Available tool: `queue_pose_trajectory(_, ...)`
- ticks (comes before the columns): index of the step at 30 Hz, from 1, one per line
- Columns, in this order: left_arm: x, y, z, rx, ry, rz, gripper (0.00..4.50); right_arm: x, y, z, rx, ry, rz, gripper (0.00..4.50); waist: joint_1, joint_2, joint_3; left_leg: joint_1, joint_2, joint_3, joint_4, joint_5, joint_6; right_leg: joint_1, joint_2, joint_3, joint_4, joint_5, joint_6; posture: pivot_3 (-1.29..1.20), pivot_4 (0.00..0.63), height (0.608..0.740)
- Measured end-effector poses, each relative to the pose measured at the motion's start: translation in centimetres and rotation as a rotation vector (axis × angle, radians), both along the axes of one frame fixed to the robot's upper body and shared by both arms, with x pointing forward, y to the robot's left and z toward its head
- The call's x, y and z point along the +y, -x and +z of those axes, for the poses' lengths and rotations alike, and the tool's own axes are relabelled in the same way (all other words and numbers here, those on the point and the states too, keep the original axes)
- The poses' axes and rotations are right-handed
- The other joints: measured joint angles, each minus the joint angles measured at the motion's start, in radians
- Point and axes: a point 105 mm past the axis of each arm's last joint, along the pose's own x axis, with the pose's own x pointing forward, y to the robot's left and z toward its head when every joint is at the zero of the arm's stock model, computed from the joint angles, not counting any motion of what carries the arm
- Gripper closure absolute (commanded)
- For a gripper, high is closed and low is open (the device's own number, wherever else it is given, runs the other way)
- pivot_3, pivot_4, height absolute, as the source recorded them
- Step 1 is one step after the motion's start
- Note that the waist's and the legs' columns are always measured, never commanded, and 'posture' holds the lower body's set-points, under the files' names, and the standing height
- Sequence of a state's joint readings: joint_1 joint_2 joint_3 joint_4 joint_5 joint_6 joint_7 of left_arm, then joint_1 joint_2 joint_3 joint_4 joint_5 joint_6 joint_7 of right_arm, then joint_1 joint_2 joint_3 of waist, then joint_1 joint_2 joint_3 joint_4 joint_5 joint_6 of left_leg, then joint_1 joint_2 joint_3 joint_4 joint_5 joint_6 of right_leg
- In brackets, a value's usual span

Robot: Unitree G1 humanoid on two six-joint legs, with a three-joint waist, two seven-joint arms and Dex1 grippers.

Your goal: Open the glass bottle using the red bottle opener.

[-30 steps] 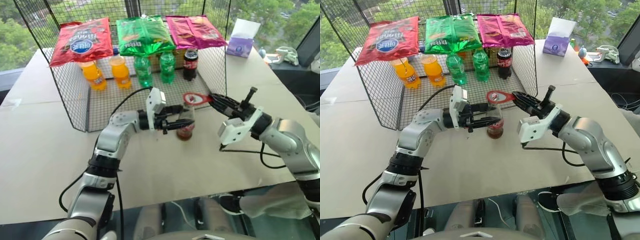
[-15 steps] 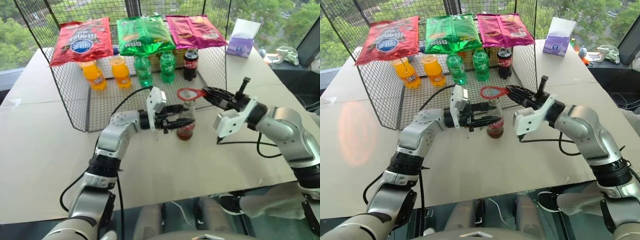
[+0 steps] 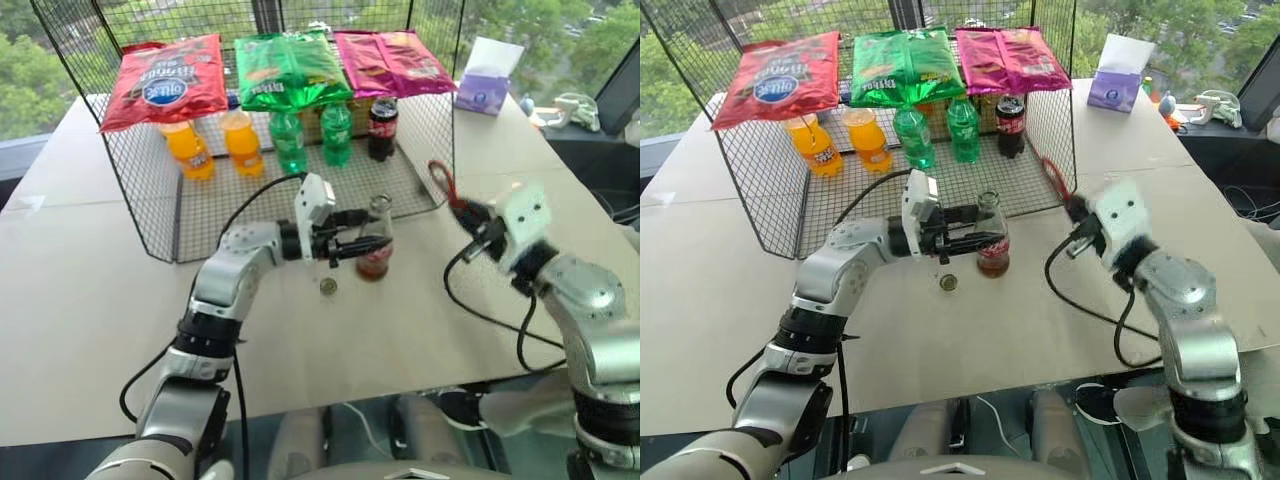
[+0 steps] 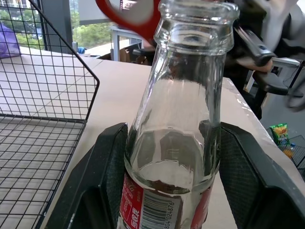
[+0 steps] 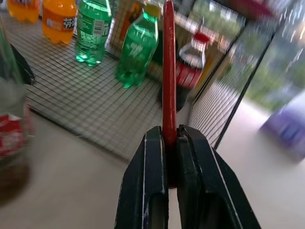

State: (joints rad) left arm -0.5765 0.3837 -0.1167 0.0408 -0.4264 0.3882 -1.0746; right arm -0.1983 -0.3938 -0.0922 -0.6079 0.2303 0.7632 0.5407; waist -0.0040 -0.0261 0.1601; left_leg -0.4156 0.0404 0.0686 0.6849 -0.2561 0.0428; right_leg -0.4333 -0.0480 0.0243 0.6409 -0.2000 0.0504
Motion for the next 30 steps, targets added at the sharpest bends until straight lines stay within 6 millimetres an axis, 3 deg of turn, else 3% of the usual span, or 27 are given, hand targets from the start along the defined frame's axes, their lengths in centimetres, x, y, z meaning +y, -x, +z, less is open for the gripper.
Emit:
queue_pose_trajectory(2,0.1,0.1,0.0,-0.004,-0.001,-0.003,2.31,0.4,0.7,-1.7,0.134,-0.066,0.015,4.50,-0.002,0.000,0.000,0.000,0.000,0.000,0.000,0.000,0.000,0.000,0.000,0.000,0.000,0.000,0.000,0.00,0.150,0.740)
queue_pose_trajectory(3,0.1,0.1,-0.1,-0.003,-0.002,-0.004,2.31,0.7,1.0,-2.4,0.186,-0.088,0.024,3.67,-0.003,0.000,0.000,0.000,0.000,0.000,0.000,0.000,0.000,0.000,0.000,0.000,0.000,0.000,0.000,0.00,0.150,0.740)
queue_pose_trajectory(5,0.1,0.2,-0.1,-0.008,-0.001,-0.009,2.31,1.1,1.2,-4.2,0.330,-0.159,0.016,3.11,-0.006,0.000,0.000,0.000,0.000,0.000,0.000,0.000,0.000,0.000,0.000,0.001,0.000,0.000,0.000,0.00,0.150,0.740)
queue_pose_trajectory(7,0.2,0.4,-0.2,-0.019,0.004,-0.009,2.31,1.1,1.1,-6.2,0.479,-0.220,-0.011,2.14,-0.007,0.000,0.000,0.000,0.000,0.000,0.000,0.000,0.000,0.000,0.000,0.000,0.000,0.000,0.000,0.00,0.150,0.740)
queue_pose_trajectory(11,0.5,0.6,-0.3,-0.030,0.019,-0.004,2.31,0.1,0.8,-6.9,0.523,-0.184,-0.041,0.24,-0.008,0.000,0.000,0.000,-0.001,0.000,0.000,0.000,0.000,0.000,0.000,0.001,-0.001,0.000,0.000,0.00,0.150,0.740)
queue_pose_trajectory(12,0.5,0.6,-0.4,-0.034,0.021,-0.004,2.31,-0.1,0.7,-6.9,0.521,-0.178,-0.050,0.04,-0.008,0.000,0.000,0.000,-0.001,0.000,0.000,0.000,0.000,0.000,0.000,0.000,-0.001,0.000,0.000,0.00,0.150,0.740)
queue_pose_trajectory(16,0.6,0.7,-0.4,-0.040,0.026,-0.001,2.31,-1.1,0.3,-6.6,0.482,-0.146,-0.072,0.04,-0.008,0.000,0.000,0.000,-0.001,0.000,0.000,0.000,0.000,0.000,0.000,0.000,-0.001,0.000,0.000,0.00,0.150,0.740)
queue_pose_trajectory(20,0.9,0.8,-0.5,-0.049,0.033,-0.001,2.31,-2.3,-0.8,-3.7,0.262,-0.071,-0.072,0.04,-0.009,0.000,0.000,0.000,-0.001,0.000,0.000,0.000,0.000,0.000,0.000,0.001,-0.001,0.000,0.000,0.00,0.150,0.740)
queue_pose_trajectory(21,0.9,0.8,-0.5,-0.049,0.033,-0.002,1.29,-2.1,-0.8,-3.3,0.235,-0.070,-0.056,0.00,-0.009,0.000,0.000,0.000,-0.001,0.000,0.000,0.000,0.000,0.000,0.000,0.001,-0.001,0.000,0.001,0.00,0.150,0.740)
queue_pose_trajectory(24,1.0,0.8,-0.6,-0.045,0.032,-0.003,0.05,-1.4,-0.4,-2.4,0.153,-0.025,0.012,0.00,-0.009,0.000,0.000,0.000,-0.001,0.000,0.000,0.000,0.000,0.000,0.000,0.001,-0.001,0.000,0.001,0.00,0.150,0.740)
queue_pose_trajectory(30,1.4,0.6,-0.8,-0.043,0.032,0.010,0.05,-0.9,0.5,-2.6,0.065,0.084,0.093,0.00,-0.007,0.000,0.000,0.000,-0.001,0.000,0.000,0.000,0.000,0.000,0.000,0.001,-0.002,0.000,0.000,0.00,0.150,0.740)
